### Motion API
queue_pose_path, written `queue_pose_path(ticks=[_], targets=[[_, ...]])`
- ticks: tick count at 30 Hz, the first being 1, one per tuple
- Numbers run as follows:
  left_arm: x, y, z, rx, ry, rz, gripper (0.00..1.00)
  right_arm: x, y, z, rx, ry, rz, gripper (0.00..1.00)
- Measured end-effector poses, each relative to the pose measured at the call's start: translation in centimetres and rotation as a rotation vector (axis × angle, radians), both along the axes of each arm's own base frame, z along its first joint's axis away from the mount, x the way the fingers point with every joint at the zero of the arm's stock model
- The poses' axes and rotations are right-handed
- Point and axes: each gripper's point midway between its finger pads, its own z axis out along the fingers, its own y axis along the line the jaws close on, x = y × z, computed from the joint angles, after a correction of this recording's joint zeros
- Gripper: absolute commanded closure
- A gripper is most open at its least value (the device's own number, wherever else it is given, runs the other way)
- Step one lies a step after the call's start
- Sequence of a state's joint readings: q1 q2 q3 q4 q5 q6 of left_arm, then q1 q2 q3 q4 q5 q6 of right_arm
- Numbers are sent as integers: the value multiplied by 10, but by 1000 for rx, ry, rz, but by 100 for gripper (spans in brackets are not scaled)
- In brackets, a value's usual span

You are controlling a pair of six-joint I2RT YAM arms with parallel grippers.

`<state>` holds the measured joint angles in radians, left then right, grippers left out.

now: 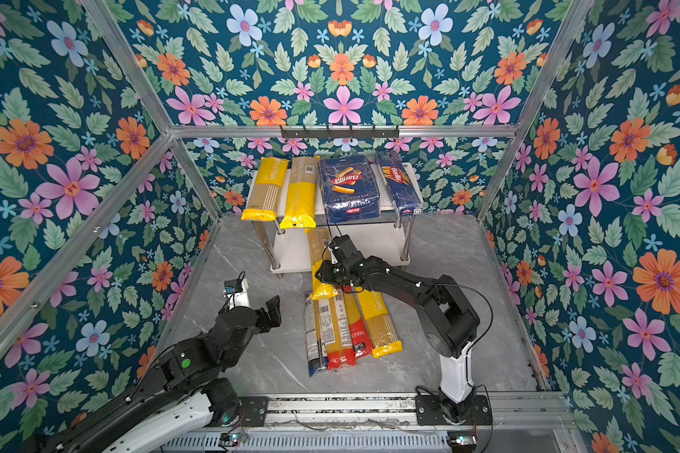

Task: Arrange pasta packages on shelves
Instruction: Place the pasta bag on the shelf.

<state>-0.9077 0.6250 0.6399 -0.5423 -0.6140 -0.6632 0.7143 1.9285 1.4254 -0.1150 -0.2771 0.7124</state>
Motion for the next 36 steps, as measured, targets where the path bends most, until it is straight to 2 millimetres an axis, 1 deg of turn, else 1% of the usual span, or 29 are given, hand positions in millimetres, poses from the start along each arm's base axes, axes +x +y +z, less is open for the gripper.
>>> queue_pose_path(ticks=[4, 8, 14, 16, 18, 20, 22, 24, 26, 29, 33, 36], targets=[[1, 2, 0, 11, -3, 11, 0, 13, 17, 7, 52, -23, 19, 74], [2, 2, 0, 24, -4, 13, 0, 27, 27, 2, 90, -31, 10, 72], [2, 4, 1, 29, -8, 18, 0, 47, 38, -13, 159, -19, -8, 70], [1, 5, 2, 29, -9, 20, 0, 52, 42, -14, 173, -14, -11, 69], [1, 7, 4, 26, -14, 23, 0, 58, 49, -11, 195, -17, -10, 67], [0, 8, 5, 26, -15, 24, 0, 62, 57, -5, 219, -28, 2, 63], [-1, 10, 4, 30, -14, 26, 0, 65, 61, -1, 235, -36, 8, 57], [-2, 11, 5, 31, -15, 28, 0, 70, 66, 4, 255, -51, 11, 42], [-2, 12, 5, 31, -14, 28, 0, 73, 69, 6, 267, -63, 15, 33], [-3, 13, 3, 33, -13, 29, 0, 76, 70, 8, 281, -80, 15, 29], [-4, 14, 1, 36, -9, 29, 0, 77, 73, 14, 303, -103, 23, 28], [-5, 15, 2, 31, -13, 30, 0, 75, 72, 12, 304, -102, 25, 28]])
